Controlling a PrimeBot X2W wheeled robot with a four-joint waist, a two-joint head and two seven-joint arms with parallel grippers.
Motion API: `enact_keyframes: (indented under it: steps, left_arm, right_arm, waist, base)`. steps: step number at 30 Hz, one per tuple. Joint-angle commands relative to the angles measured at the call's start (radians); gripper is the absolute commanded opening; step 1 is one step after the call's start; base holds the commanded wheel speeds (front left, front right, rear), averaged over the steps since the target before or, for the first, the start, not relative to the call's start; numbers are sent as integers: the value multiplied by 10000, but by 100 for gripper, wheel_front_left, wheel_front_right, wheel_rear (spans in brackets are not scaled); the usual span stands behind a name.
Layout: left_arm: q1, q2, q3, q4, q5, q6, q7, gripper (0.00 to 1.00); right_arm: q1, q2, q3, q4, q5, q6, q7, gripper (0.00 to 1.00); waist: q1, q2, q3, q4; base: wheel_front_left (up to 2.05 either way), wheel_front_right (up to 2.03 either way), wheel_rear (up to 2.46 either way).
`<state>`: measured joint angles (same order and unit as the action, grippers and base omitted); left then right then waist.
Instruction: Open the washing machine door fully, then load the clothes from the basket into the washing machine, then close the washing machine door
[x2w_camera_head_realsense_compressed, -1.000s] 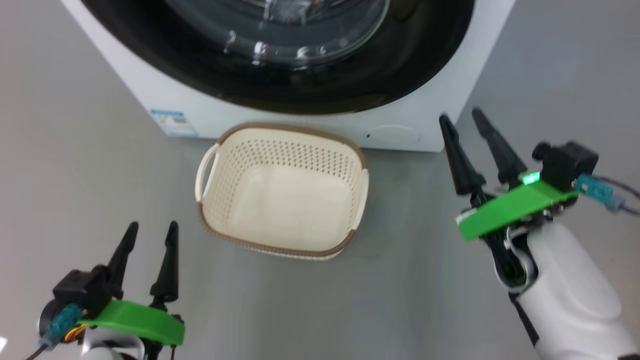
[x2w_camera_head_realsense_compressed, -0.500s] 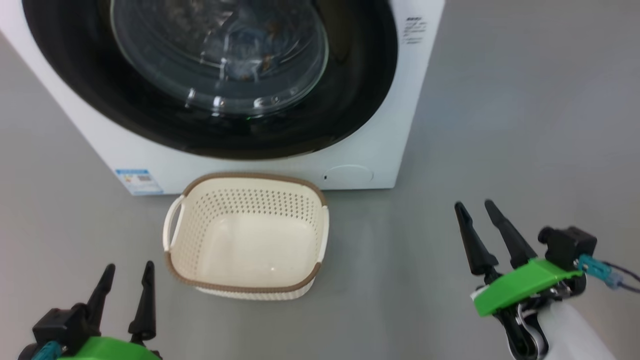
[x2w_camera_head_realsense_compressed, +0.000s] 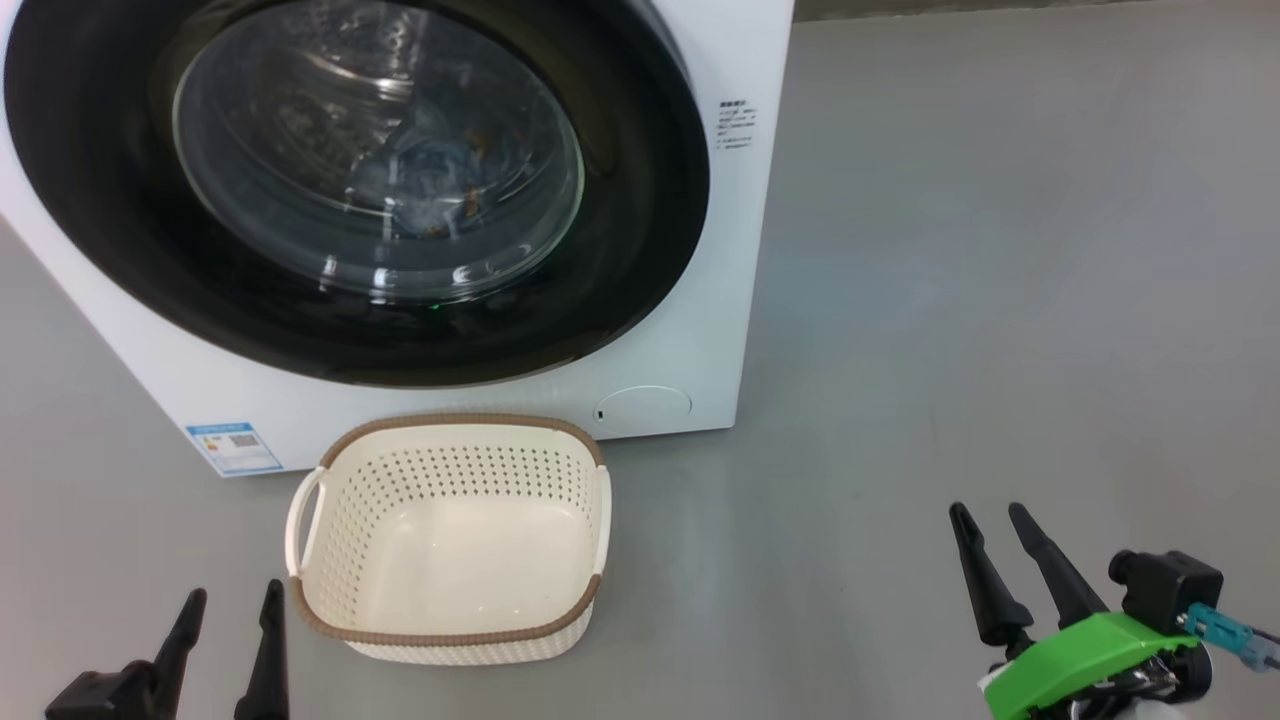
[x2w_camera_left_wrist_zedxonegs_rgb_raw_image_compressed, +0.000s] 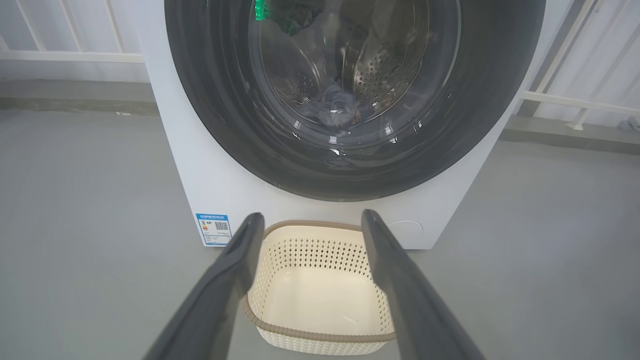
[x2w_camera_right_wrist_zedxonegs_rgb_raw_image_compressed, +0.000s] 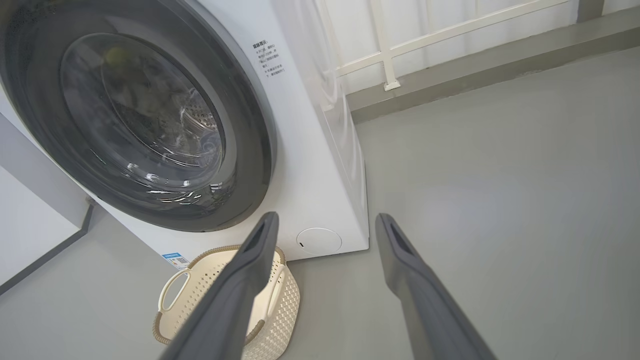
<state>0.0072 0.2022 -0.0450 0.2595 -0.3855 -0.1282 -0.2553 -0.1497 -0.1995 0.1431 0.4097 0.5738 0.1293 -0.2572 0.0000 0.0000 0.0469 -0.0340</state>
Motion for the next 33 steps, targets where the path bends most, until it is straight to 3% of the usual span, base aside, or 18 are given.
enact_keyframes:
  steps: [1,33]
  left_arm:
    - [-149,260,416,-161,12,-25,-65,100]
    - [54,200,704,-222,336,-25,-65,100]
  right_arm:
    - [32,-131,143,-248,68,14,-46,100]
    - [635,-41,-182,-410,-16,14,-46,100]
  waist:
    - [0,0,-77,-90]
    - [0,0,-230,-342]
  base:
    - [0,0,0]
    - [0,0,0]
